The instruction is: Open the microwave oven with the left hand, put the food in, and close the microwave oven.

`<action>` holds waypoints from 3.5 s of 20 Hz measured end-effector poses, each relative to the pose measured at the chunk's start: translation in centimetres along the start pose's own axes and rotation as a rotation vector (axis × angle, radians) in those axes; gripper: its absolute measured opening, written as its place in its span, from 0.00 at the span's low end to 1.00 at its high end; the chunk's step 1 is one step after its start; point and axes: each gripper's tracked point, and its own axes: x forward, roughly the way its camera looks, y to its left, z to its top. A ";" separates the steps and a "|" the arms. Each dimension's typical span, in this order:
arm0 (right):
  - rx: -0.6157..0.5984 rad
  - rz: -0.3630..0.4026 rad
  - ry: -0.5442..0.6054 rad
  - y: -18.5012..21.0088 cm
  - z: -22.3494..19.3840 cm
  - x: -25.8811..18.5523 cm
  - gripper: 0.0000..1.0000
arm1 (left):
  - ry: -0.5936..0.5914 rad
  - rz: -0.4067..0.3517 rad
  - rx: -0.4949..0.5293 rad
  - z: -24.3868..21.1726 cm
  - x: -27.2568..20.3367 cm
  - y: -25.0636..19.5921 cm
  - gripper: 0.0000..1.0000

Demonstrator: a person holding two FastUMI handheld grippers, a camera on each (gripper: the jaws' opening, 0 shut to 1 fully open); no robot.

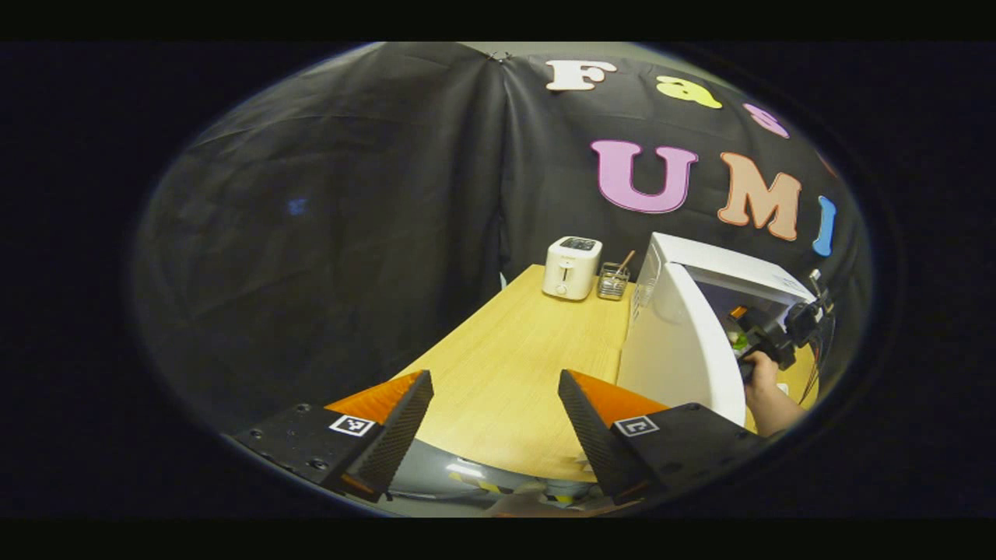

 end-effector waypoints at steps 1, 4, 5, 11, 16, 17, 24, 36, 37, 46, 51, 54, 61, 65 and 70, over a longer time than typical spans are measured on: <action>-0.009 0.013 0.001 0.2 0.4 -0.7 0.90 | 0.002 -0.001 -0.002 0.0 0.2 0.0 0.96; -0.016 0.063 0.010 1.1 1.7 -3.5 0.90 | 0.003 -0.003 -0.002 0.2 0.8 0.1 0.96; -0.014 0.078 0.019 1.3 2.1 -4.5 0.90 | 0.000 -0.007 0.002 0.3 1.1 0.1 0.96; -0.064 0.122 0.057 0.2 4.2 -12.5 0.90 | 0.037 -0.082 0.002 -0.2 2.8 -1.6 0.96; -0.125 0.116 0.100 -2.5 4.6 -19.0 0.90 | 0.053 -0.169 0.029 -0.5 3.0 -4.0 0.86; -0.142 0.107 0.094 -3.2 5.0 -19.8 0.91 | 0.047 -0.177 0.048 -0.3 3.0 -4.3 0.77; -0.197 0.026 0.074 -7.7 6.2 -23.4 0.99 | 0.042 -0.239 0.128 -0.1 3.9 -6.0 0.23; -0.197 -0.099 0.044 -13.0 7.6 -27.0 1.00 | 0.122 -0.309 0.231 -2.0 4.3 -9.1 0.01; -0.194 -0.107 0.044 -13.5 7.8 -27.1 1.00 | 0.132 -0.306 0.237 -2.2 4.1 -9.2 0.01; -0.171 -0.185 0.117 -19.3 9.2 -26.6 1.00 | 0.163 -0.306 0.286 -2.7 4.4 -12.9 0.01; -0.208 -0.189 0.112 -21.1 11.9 -25.8 1.00 | 0.174 -0.316 0.297 -3.3 3.8 -16.7 0.01; -0.231 -0.179 0.089 -22.1 13.9 -25.5 0.99 | 0.171 -0.333 0.307 -3.6 3.3 -19.7 0.00; -0.245 -0.153 -0.012 -23.9 18.5 -24.7 1.00 | 0.143 -0.378 0.334 -3.9 2.2 -26.9 0.01; -0.262 -0.124 -0.079 -24.0 20.9 -24.4 0.99 | 0.139 -0.442 0.340 -4.4 1.6 -31.4 0.01; -0.289 -0.102 -0.092 -24.2 21.7 -23.9 0.90 | 0.115 -0.511 0.337 -4.1 2.2 -36.9 0.00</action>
